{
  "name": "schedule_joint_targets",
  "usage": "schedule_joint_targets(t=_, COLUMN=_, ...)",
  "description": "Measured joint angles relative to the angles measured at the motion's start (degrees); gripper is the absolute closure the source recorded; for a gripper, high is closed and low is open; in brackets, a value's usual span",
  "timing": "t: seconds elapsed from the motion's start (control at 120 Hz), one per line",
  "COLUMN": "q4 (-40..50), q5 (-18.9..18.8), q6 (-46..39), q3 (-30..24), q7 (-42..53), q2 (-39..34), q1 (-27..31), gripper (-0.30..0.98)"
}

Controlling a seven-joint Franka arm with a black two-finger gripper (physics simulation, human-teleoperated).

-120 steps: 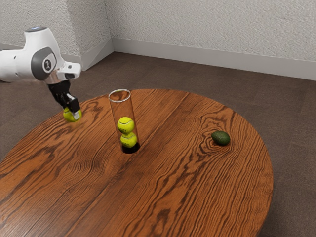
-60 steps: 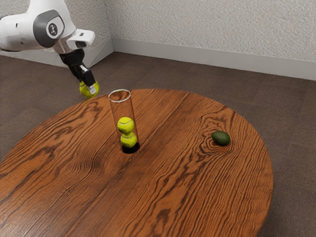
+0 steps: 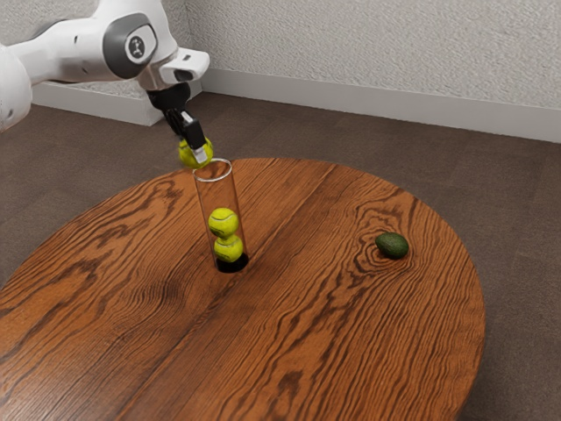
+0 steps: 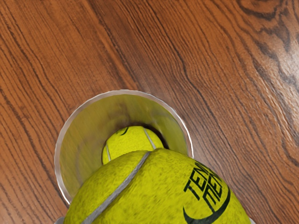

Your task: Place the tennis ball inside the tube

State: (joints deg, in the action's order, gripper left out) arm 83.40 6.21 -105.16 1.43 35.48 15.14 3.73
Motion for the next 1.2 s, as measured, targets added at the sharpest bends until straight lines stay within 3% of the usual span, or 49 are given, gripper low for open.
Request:
schedule_joint_targets(t=0.55, q4=-4.18, q5=0.0, q6=-2.32, q3=0.24, q7=-0.07, q2=5.68, q1=-0.57, gripper=0.34)
schedule_joint_targets(t=0.85, q4=-4.13, q5=0.37, q6=-2.86, q3=0.24, q7=-0.11, q2=5.78, q1=-0.6, gripper=0.09)
schedule_joint_targets(t=1.1, q4=4.17, q5=0.02, q6=1.97, q3=1.26, q7=-2.22, q2=-5.07, q1=-1.64, gripper=0.03)
schedule_joint_targets(t=1.2, q4=5.47, q5=-2.42, q6=6.42, q3=1.44, q7=-5.14, q2=-8.84, q1=-2.94, gripper=0.02)
